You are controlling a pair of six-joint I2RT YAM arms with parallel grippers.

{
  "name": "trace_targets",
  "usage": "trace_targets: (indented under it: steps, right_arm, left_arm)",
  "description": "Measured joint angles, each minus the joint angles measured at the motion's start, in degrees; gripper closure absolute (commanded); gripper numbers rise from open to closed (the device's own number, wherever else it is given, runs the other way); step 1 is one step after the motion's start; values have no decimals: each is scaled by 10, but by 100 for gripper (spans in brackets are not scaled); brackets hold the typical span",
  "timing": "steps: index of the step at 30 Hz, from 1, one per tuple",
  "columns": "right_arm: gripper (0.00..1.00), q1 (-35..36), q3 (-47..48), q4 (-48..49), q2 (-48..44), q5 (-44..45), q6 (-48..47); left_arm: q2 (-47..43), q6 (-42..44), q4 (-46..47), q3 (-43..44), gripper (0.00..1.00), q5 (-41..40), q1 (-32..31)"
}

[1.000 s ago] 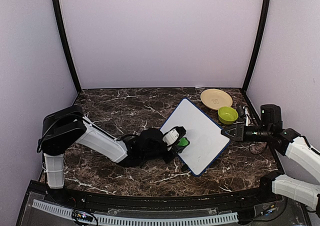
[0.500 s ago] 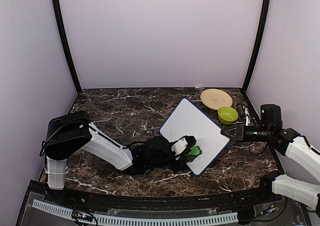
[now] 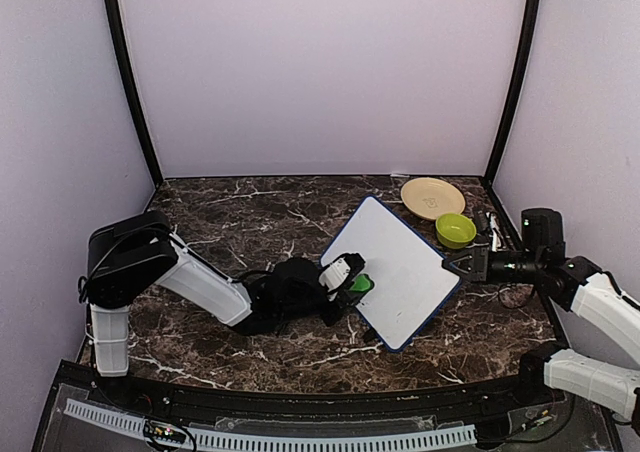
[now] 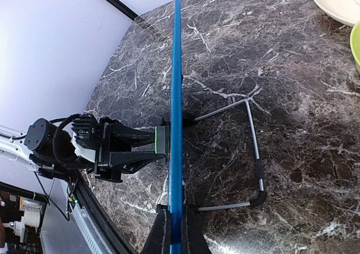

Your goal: Erase the whiteboard

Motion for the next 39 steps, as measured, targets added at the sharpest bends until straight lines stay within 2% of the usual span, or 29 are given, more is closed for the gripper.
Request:
trace_targets:
  steps: [9, 20, 30, 39]
  right_arm:
    - [100, 0, 1, 0, 0, 0, 0]
    - [100, 0, 1, 0, 0, 2, 0]
    - [100, 0, 1, 0, 0, 2, 1]
    - [100, 0, 1, 0, 0, -1, 0]
  left_arm:
    - [0, 30, -44, 48, 100, -12, -34]
    - [-2, 3, -39, 47, 100, 38, 39]
    - [-2, -50, -24, 20, 100, 40, 91]
    - [-2, -68, -12, 12, 100, 55, 101]
